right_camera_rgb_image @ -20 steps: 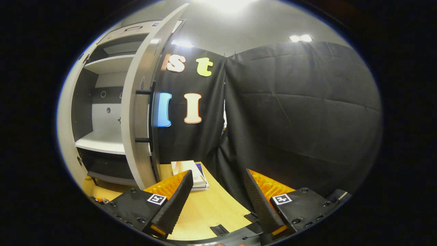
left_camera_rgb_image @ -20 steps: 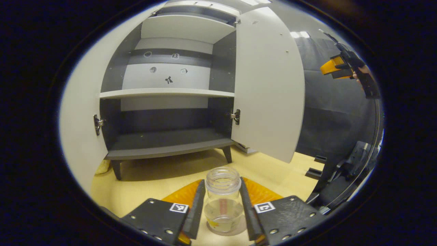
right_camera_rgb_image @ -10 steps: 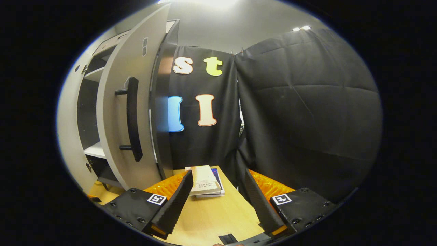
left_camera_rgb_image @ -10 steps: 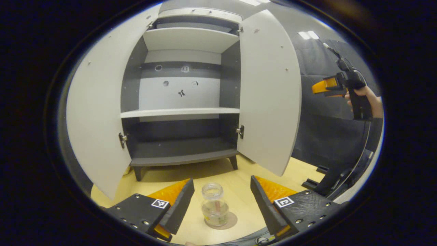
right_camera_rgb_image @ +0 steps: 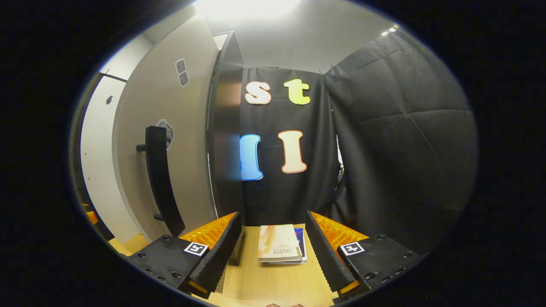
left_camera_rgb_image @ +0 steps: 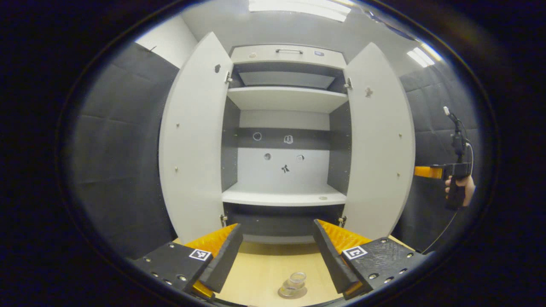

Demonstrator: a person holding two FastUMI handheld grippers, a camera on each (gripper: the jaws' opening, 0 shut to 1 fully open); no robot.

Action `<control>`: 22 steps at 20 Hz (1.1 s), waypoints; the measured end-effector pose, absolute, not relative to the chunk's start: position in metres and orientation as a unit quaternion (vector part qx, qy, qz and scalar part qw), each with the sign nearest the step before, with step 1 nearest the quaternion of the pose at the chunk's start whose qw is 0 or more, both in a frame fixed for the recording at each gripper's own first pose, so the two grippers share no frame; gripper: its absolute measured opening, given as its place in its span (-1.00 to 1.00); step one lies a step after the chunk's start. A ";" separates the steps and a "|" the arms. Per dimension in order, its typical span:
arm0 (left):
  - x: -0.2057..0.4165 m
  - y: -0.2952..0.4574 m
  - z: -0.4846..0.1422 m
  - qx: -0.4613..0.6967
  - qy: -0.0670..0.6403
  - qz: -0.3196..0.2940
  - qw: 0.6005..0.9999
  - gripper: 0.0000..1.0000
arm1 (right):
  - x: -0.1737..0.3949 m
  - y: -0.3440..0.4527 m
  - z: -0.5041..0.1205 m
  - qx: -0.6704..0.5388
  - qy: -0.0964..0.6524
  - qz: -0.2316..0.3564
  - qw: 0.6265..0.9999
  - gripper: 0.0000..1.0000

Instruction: Grasp the bottle in the cabinet with the left hand and place it on the coaster, then close the right door with the right hand and the left door with the left hand.

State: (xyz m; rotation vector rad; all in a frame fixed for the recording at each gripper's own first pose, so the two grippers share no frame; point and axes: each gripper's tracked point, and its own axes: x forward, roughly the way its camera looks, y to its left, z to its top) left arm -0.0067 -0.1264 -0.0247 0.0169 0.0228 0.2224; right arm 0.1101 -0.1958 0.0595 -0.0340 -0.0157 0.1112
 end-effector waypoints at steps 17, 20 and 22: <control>0.022 -0.045 0.008 -0.047 0.036 0.079 0.995 0.91 | 0.103 -0.138 0.087 -0.017 -0.015 0.029 0.999 0.84; 0.022 -0.030 0.010 -0.059 0.030 0.079 0.995 1.00 | 0.098 -0.120 0.086 -0.027 -0.016 0.026 0.999 0.83; 0.020 -0.022 0.009 -0.059 0.037 0.080 0.994 0.91 | 0.096 -0.105 0.085 -0.023 -0.014 0.032 0.999 0.84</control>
